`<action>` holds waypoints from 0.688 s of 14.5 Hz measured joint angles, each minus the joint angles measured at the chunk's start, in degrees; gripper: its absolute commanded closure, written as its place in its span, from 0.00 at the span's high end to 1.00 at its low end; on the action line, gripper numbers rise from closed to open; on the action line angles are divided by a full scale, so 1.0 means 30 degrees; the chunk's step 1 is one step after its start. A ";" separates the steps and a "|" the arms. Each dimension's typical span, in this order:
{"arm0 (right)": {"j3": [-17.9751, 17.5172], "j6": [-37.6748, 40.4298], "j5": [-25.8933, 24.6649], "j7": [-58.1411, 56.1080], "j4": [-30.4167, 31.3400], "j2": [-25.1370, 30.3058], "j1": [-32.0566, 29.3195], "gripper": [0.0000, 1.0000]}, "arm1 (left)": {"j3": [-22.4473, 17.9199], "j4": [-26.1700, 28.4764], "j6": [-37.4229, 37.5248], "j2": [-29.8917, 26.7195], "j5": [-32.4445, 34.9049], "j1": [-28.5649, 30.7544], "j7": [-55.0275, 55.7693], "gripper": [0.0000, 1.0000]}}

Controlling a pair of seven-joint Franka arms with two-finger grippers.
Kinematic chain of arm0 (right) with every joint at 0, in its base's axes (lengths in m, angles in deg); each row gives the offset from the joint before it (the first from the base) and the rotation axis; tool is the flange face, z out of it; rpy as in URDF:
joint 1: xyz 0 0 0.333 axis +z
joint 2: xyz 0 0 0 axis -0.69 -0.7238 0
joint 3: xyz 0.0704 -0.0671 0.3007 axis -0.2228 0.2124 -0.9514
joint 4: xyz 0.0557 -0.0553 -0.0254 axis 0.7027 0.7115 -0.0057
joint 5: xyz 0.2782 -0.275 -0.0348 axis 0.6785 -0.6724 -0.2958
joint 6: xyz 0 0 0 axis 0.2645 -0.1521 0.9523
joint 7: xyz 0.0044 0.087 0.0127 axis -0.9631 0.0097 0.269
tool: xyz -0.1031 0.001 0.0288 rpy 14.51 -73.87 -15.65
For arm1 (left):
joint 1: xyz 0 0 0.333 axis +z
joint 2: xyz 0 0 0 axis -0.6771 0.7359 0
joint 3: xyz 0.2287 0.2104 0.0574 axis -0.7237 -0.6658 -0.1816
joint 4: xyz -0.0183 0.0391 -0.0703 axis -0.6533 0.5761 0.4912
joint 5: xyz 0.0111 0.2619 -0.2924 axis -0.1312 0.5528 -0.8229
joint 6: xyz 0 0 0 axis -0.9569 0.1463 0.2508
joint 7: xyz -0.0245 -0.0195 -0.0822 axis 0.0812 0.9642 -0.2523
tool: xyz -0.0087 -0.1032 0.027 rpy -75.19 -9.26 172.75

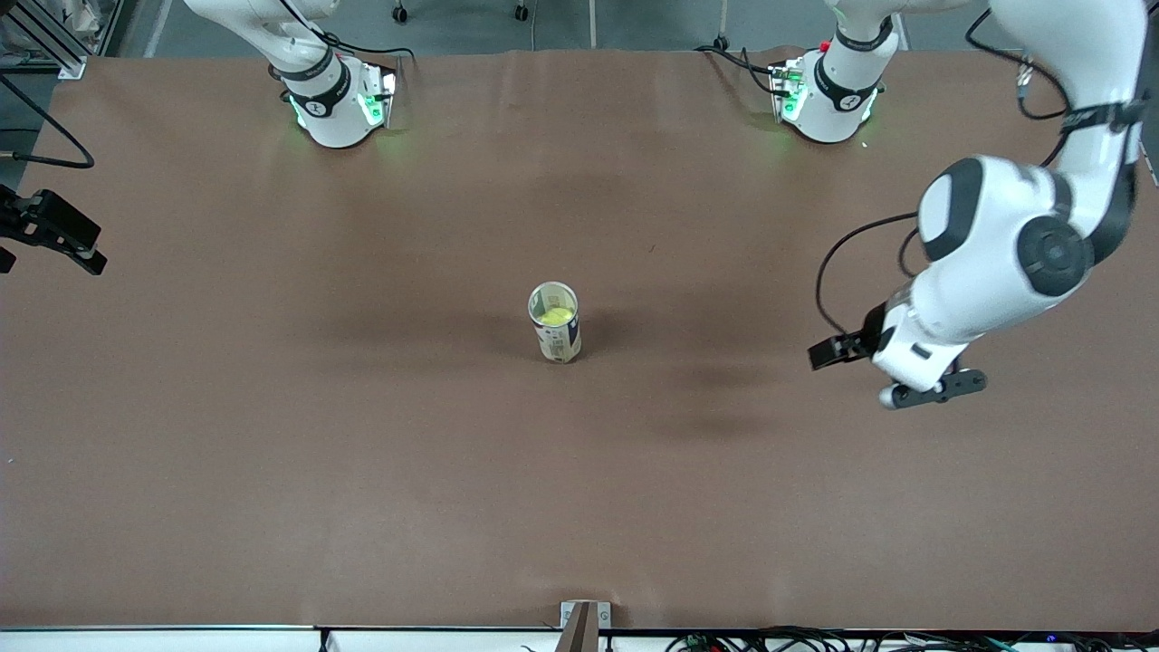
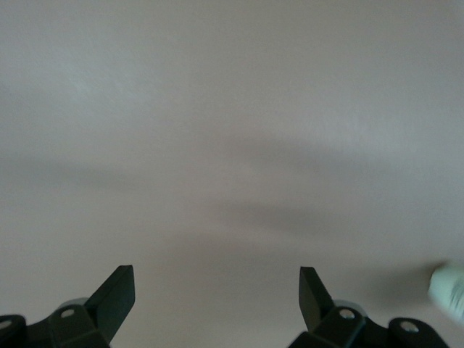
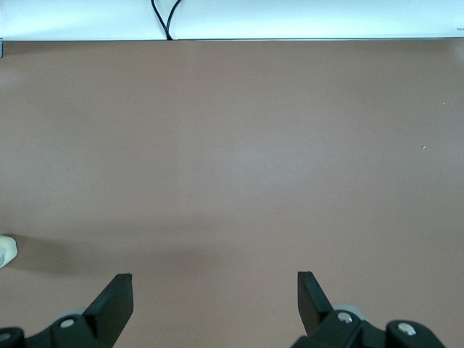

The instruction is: Insert tennis ball vertically with right arm

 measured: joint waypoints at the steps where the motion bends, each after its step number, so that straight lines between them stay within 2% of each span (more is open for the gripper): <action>1: 0.0000 0.0002 0.0000 0.0000 0.0000 -0.0004 -0.0002 1.00 | -0.0014 -0.0007 0.0617 -0.0605 0.0000 0.0180 -0.0954 1.00; 5: 0.0000 0.0003 0.0000 0.0000 -0.0003 -0.0007 -0.0012 1.00 | -0.0199 -0.0236 0.1746 -0.2112 0.0000 0.0147 -0.1596 1.00; 8: 0.0001 0.0003 0.0000 0.0000 -0.0004 -0.0008 -0.0024 1.00 | -0.1173 -0.1744 0.4400 -0.2494 0.0001 -0.0197 -0.2176 1.00; 10: 0.0000 0.0003 0.0000 0.0000 -0.0004 -0.0009 -0.0026 1.00 | -0.1530 -0.2377 0.5142 -0.2735 0.0001 -0.0294 -0.3113 1.00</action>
